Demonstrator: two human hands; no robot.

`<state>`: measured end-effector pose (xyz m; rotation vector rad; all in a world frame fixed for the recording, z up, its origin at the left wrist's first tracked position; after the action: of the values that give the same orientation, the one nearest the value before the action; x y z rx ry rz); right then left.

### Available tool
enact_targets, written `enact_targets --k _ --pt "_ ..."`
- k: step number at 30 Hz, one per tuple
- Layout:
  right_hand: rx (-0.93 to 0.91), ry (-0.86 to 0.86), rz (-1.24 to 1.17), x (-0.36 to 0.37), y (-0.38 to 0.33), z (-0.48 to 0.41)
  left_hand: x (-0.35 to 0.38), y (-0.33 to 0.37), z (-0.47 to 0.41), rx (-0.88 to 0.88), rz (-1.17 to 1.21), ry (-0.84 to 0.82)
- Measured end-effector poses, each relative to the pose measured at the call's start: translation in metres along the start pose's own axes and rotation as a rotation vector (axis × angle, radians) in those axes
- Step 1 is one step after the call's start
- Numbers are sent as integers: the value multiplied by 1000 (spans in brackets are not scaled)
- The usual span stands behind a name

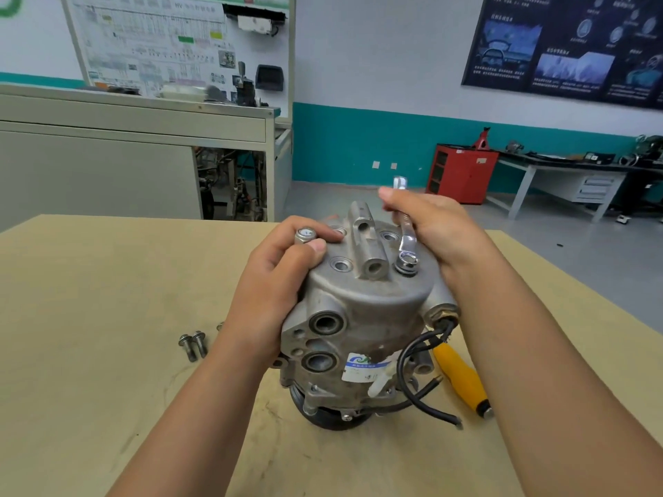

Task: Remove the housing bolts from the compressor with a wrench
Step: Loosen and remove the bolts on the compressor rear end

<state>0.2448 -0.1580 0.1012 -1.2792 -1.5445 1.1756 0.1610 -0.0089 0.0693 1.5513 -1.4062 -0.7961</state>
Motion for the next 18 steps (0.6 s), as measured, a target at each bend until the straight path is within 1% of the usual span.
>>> enact_targets --k 3,6,10,16,18 --pt "43 -149 136 18 -4 -8 0 0 0 2 0 -4" --pt "118 -248 -1 28 -3 -9 0 1 1 4 6 0" --pt "130 -290 -176 31 -5 -13 -1 1 1 4 19 4" --pt "230 -213 -553 13 2 -14 -1 1 1 7 6 7" --pt "235 -174 -648 0 -1 -9 -1 1 1 10 4 2"
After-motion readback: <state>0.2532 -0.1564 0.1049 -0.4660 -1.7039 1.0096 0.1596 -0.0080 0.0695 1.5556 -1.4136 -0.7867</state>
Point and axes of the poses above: each hand's wrist, its own z-axis away from the middle knuckle, its own x-axis out of the palm, y = z × x, the point moved 8 cm from there along -z, towards the middle knuckle, and after that the axes turned 3 degrees about -x, right-handed, at the moved point
